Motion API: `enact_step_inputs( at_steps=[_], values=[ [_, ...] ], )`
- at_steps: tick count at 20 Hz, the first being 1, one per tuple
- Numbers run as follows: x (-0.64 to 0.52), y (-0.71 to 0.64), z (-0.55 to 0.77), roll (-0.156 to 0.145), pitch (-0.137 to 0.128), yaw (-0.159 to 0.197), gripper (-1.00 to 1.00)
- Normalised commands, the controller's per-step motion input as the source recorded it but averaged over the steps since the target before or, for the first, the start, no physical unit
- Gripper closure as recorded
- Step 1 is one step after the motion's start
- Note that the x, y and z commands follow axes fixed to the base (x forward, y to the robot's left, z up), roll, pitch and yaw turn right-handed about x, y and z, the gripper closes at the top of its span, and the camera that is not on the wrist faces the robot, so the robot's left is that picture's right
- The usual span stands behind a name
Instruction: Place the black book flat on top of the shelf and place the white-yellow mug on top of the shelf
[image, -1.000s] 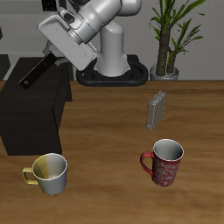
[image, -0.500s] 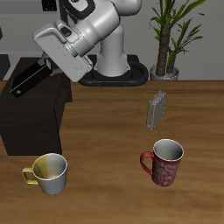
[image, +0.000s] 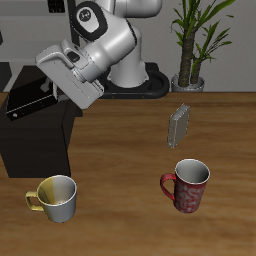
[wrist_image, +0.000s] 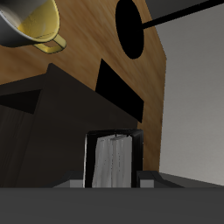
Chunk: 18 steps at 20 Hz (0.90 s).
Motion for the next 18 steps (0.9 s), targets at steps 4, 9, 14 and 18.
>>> enact_step_inputs(
  at_steps=[4,9,14,18],
  values=[
    [0.17,0.09,-0.32,0.175,0.175,-0.046,-1.00],
    [0.02,0.16,-0.04,0.098,0.057,-0.030,-1.00],
    [-0.03,0.05,0.07,0.044,0.019,-0.037,-1.00],
    [-0.07,0.13,0.18,0.115,-0.033,-0.052,-1.00]
  ],
)
